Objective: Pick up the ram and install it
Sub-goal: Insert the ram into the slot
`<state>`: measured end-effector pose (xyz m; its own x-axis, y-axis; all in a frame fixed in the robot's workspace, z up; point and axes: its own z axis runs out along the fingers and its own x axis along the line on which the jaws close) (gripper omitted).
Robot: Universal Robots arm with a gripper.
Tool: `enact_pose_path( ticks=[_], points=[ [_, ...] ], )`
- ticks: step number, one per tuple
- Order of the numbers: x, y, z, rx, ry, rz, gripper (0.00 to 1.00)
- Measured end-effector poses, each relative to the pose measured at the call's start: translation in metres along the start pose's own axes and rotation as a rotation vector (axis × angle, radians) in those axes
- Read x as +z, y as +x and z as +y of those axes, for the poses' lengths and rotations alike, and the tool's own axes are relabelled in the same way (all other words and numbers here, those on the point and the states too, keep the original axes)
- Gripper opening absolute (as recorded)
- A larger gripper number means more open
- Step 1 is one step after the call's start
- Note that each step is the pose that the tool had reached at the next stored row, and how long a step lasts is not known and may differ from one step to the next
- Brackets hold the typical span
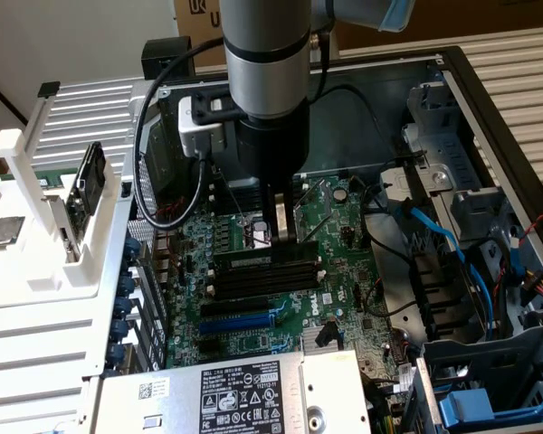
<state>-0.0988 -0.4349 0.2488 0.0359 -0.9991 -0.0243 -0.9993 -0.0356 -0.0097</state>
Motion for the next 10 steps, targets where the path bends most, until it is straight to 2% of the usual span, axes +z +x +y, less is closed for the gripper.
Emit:
enact_pose_path(
  ticks=[5,7,10],
  points=[
    [0.0004,0.0,0.0017,0.0,0.0,0.0009,0.13],
    [0.0014,-0.0001,0.0027,-0.003,0.0036,0.0041,0.13],
    [0.0034,0.0,0.0029,-0.012,0.0054,0.0088,0.13]
  ],
)
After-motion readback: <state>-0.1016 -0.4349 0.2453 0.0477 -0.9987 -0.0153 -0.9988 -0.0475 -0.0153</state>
